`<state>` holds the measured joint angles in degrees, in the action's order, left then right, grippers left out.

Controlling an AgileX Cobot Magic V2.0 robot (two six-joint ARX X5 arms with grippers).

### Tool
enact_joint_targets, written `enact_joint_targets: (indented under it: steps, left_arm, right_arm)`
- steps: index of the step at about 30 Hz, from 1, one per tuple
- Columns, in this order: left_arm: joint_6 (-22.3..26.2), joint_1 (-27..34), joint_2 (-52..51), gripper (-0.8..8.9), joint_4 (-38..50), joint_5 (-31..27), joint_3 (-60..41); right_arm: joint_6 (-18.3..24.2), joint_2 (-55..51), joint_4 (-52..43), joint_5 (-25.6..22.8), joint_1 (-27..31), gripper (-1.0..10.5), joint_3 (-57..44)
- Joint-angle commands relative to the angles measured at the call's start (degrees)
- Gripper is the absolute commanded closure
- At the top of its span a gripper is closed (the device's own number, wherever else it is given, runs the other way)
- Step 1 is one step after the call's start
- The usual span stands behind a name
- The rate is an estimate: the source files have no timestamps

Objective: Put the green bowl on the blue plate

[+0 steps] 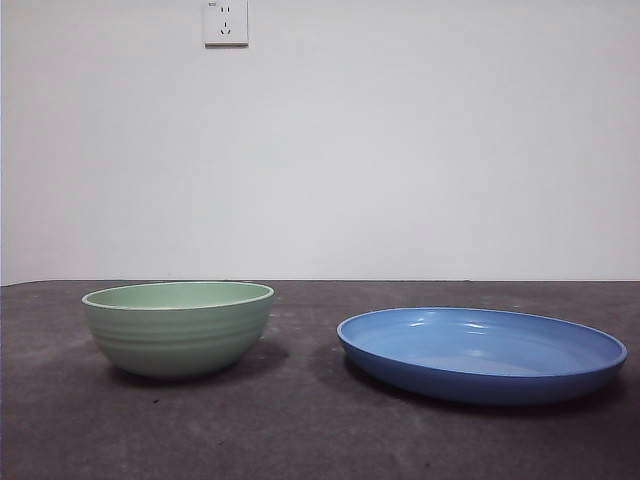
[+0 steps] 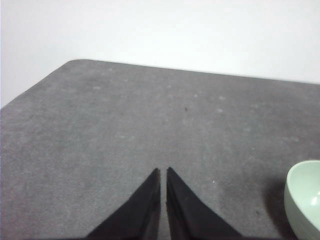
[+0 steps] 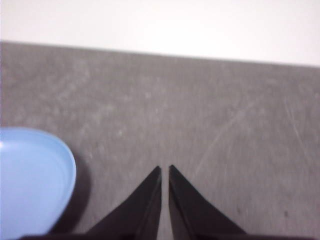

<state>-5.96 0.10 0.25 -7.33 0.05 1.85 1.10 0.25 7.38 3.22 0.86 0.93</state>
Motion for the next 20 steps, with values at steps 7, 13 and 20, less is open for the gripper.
enact_joint_targets:
  steps: [7, 13, 20]
  left_arm:
    - [-13.1, -0.2, 0.6, 7.94, -0.8, 3.0, 2.3]
    - [-19.2, -0.2, 5.4, 7.94, 1.7, 4.1, 12.8]
    - [-16.3, -0.2, 19.4, 7.94, -4.2, 7.0, 29.9]
  right_arm:
    - [-11.5, 0.6, -3.5, 1.2, 0.0, 9.3, 2.4]
    - [-23.3, 5.7, -3.4, 3.4, 0.0, 9.3, 8.7]
    - [-25.8, 14.4, -2.9, 12.2, 0.0, 9.3, 18.7]
